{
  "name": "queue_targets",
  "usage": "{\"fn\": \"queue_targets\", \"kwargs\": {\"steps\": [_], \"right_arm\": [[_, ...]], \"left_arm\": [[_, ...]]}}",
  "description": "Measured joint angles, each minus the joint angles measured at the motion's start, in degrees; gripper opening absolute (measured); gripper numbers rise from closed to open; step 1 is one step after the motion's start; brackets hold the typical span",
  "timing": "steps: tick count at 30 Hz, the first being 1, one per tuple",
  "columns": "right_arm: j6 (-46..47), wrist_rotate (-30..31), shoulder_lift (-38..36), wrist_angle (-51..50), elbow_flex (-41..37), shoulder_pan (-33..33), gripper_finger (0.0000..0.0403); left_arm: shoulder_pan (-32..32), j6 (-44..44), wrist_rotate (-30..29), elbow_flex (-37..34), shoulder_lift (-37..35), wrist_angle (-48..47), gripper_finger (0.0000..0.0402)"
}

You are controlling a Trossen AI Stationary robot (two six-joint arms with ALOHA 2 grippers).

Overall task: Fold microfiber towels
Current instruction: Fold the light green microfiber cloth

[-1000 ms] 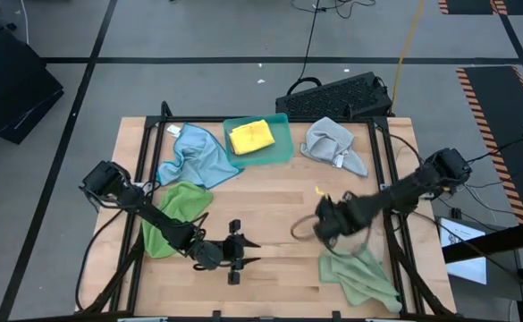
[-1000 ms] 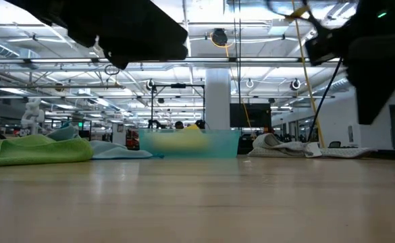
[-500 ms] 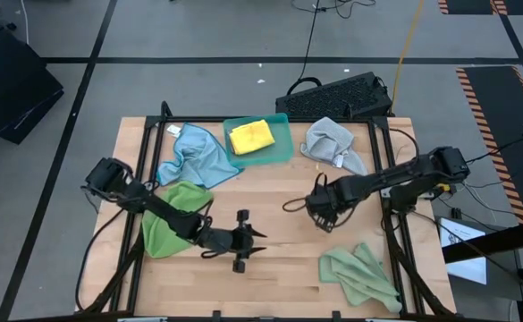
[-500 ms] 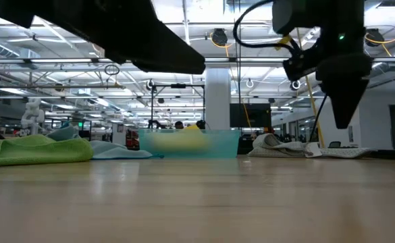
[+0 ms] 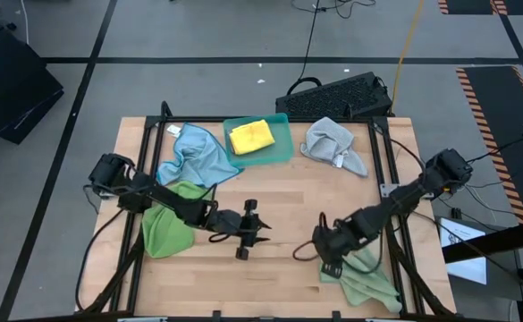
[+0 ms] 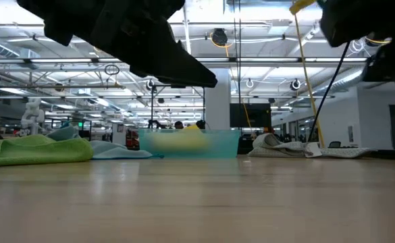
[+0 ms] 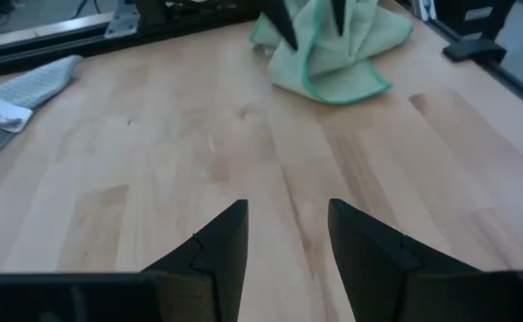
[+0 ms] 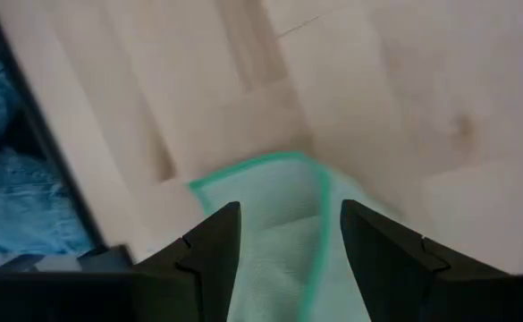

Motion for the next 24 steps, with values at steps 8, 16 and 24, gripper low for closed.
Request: {"fn": "queue_targets", "kwargs": {"steps": [8,16,24], "right_arm": [[6.3,0.3,0.0,-0.2,0.0,6.2,0.0182],[7.8,0.4,0.0,-4.7,0.0,9.5,0.0152],[10.3,7.2,0.0,-9.0,0.0,9.5,0.015]], "left_arm": [[2.1,2.3,0.1,0.0,0.0,-2.7,0.0159],[3.5,2.3,1.3,0.0,0.0,-3.0,0.0159],[3.6,3.8,1.4,0.0,0.0,-3.0,0.0159]]}}
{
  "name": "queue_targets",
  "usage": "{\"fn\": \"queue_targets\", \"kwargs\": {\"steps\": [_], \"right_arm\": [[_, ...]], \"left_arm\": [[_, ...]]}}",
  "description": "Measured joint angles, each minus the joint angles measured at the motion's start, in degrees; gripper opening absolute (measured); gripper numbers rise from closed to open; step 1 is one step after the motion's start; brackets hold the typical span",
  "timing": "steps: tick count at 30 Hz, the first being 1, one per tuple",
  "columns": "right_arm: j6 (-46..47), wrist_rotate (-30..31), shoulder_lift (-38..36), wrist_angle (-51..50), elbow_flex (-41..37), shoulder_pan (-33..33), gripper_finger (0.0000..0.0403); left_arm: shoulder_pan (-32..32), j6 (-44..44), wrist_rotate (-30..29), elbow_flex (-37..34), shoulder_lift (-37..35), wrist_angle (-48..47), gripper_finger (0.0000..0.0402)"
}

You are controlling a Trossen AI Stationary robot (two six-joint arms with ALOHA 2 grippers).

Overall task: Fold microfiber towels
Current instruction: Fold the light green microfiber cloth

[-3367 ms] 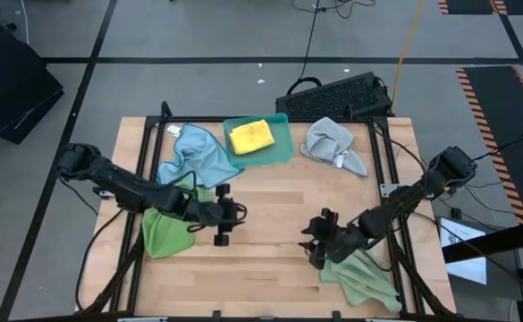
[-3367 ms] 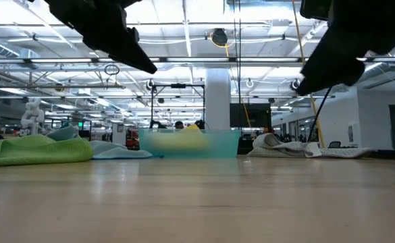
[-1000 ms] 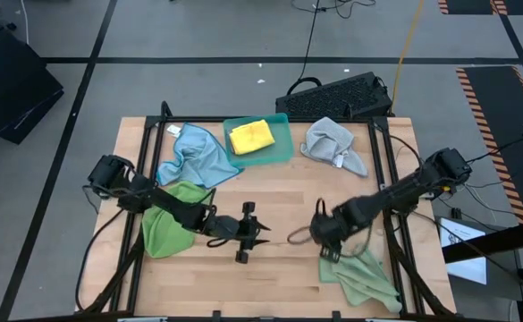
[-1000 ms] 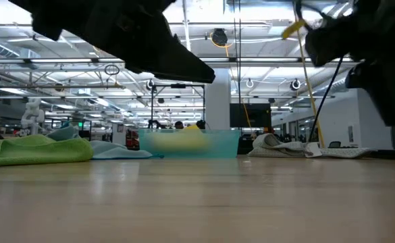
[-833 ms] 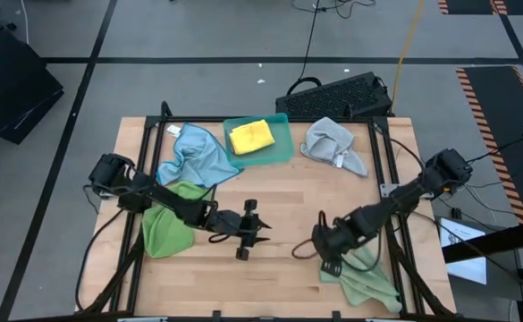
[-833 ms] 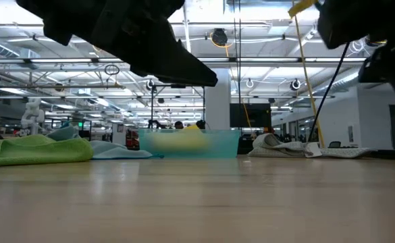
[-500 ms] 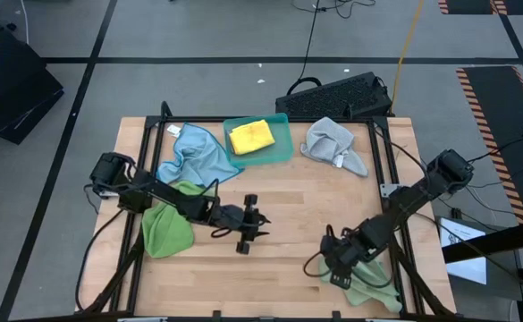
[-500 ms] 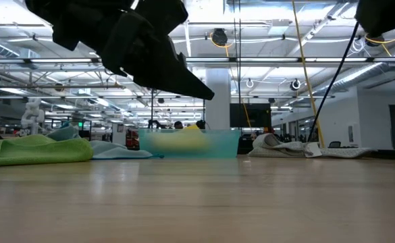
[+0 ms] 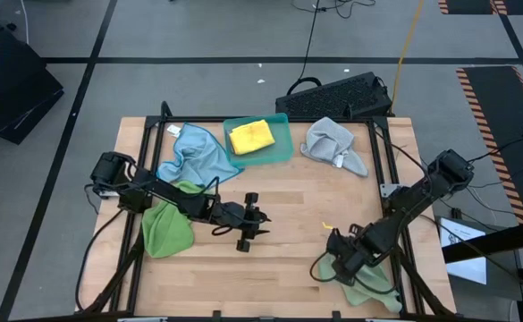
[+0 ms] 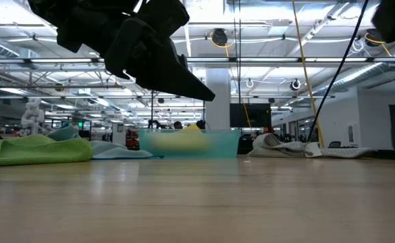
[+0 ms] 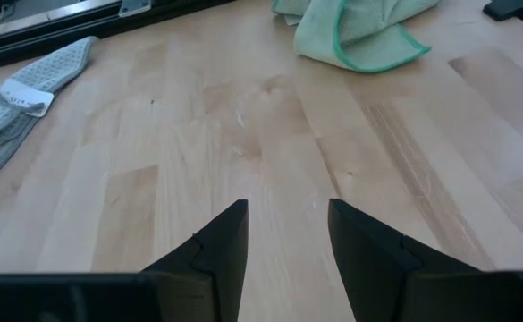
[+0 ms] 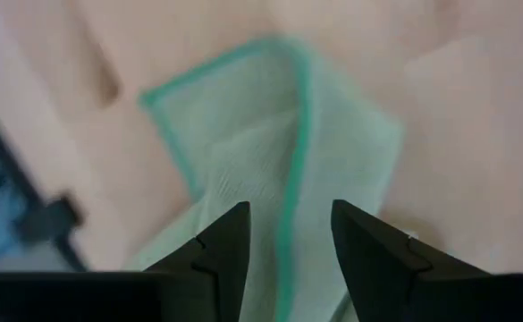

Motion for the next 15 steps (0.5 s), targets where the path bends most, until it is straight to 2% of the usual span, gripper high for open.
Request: {"fn": "queue_targets", "kwargs": {"steps": [6,15], "right_arm": [[0.3,3.8,0.0,-3.8,0.0,-3.6,0.015],[-4.0,-9.5,0.0,2.3,0.0,-4.8,0.015]], "left_arm": [[0.5,0.2,0.0,0.0,0.0,0.0,0.0159],[0.8,-0.2,0.1,0.0,0.0,-0.1,0.0159]]}}
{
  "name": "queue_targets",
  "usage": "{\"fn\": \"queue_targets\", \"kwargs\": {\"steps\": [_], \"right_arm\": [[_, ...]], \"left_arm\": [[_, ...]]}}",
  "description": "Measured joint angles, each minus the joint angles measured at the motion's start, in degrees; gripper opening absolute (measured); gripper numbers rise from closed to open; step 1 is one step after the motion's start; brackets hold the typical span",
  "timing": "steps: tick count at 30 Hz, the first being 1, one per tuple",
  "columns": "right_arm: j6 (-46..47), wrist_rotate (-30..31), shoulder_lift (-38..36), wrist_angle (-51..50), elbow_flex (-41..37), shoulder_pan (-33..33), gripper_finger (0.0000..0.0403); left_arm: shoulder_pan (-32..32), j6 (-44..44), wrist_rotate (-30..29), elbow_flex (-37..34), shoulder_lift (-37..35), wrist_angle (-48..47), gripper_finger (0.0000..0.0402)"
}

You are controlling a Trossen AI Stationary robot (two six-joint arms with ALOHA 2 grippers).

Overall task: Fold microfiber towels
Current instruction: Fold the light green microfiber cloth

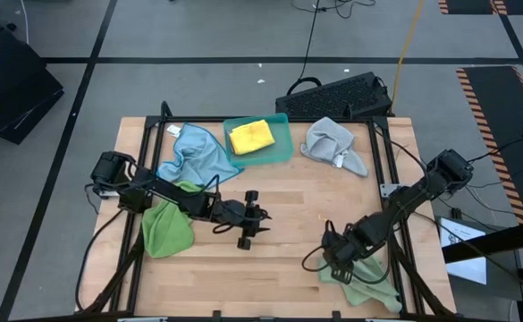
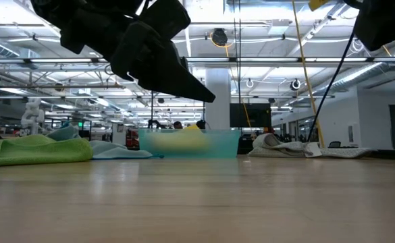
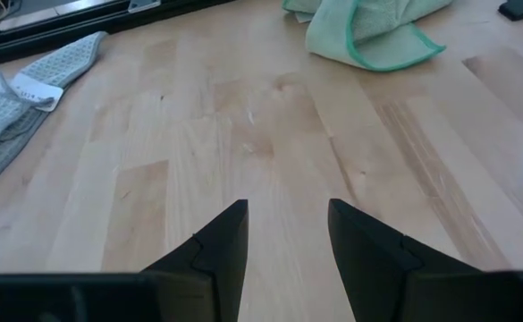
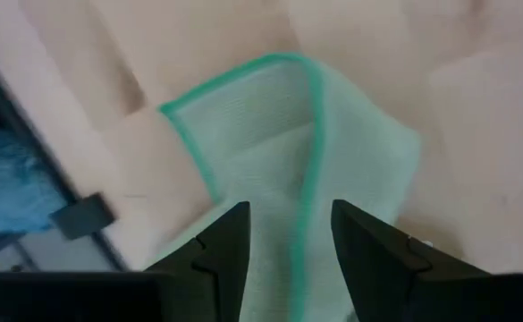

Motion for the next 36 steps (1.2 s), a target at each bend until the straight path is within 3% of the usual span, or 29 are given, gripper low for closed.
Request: {"fn": "queue_targets", "kwargs": {"steps": [14,17,21,27,36], "right_arm": [[-1.5,1.4,0.0,0.4,-2.4,4.5,0.0151],[-0.7,4.0,0.0,2.1,-4.0,5.3,0.0147],[0.3,7.2,0.0,0.7,-4.5,5.6,0.011],[-1.9,7.3,0.0,0.7,-4.5,5.5,0.001],[-5.6,13.4,0.0,6.6,-4.5,1.1,0.0004]], "left_arm": [[0.0,0.1,0.1,0.0,0.0,0.0,0.0159],[0.0,0.1,0.1,0.0,0.0,-0.1,0.0159],[0.0,-0.5,0.1,0.0,0.0,-0.1,0.0159],[0.0,-0.6,0.1,0.0,0.0,-0.1,0.0159],[0.0,-0.3,0.0,0.0,0.0,-0.1,0.0159]]}}
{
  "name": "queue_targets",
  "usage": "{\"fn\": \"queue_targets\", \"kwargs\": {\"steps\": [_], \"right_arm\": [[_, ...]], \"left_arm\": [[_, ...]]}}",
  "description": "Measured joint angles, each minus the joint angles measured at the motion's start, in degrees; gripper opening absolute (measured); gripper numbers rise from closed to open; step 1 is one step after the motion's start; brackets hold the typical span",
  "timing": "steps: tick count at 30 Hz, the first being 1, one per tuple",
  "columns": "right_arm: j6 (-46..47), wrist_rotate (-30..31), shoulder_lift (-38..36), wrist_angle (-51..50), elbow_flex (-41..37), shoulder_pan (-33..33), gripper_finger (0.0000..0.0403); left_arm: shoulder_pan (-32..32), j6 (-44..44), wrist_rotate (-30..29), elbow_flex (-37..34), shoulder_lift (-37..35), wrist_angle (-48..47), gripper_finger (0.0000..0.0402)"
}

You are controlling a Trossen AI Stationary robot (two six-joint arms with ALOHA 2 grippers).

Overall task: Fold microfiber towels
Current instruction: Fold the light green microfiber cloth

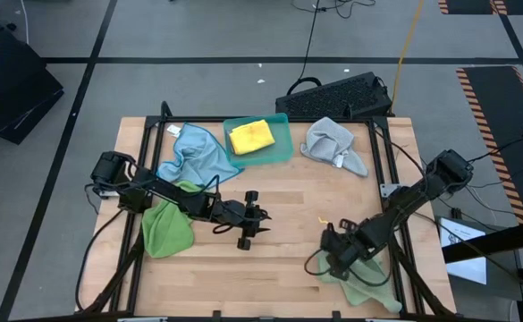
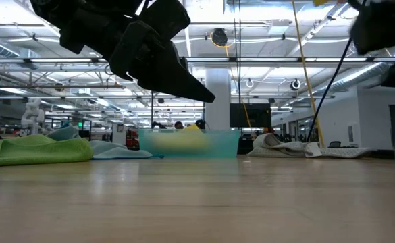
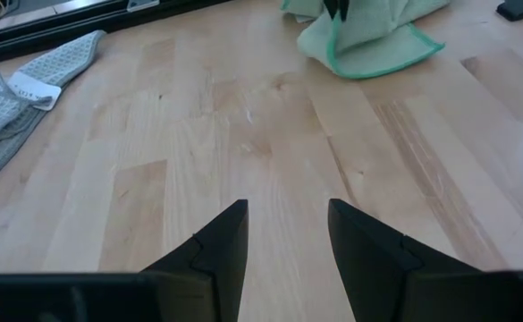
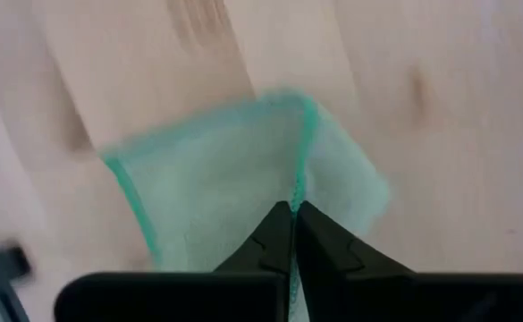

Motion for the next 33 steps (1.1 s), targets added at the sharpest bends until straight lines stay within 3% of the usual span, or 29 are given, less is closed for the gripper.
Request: {"fn": "queue_targets", "kwargs": {"steps": [5,14,20,23,33], "right_arm": [[-2.9,1.2,0.0,0.4,0.0,-4.7,0.0028],[-7.7,0.6,0.0,-0.2,0.0,-10.2,0.0114],[-2.8,-13.6,-0.2,-1.2,0.0,-10.9,0.015],[2.3,-18.5,-1.1,-2.1,1.1,-9.6,0.016],[5.6,-13.8,-1.6,-6.5,12.8,3.6,0.016]], "left_arm": [[0.0,0.5,0.0,0.0,0.0,0.0,0.0159],[0.9,0.7,0.0,0.0,0.0,-0.4,0.0159],[1.8,0.7,0.0,0.0,0.0,-3.0,0.0159],[2.2,0.7,0.0,0.0,0.0,-3.3,0.0159],[3.0,1.7,0.0,0.0,0.0,-3.7,0.0159]]}}
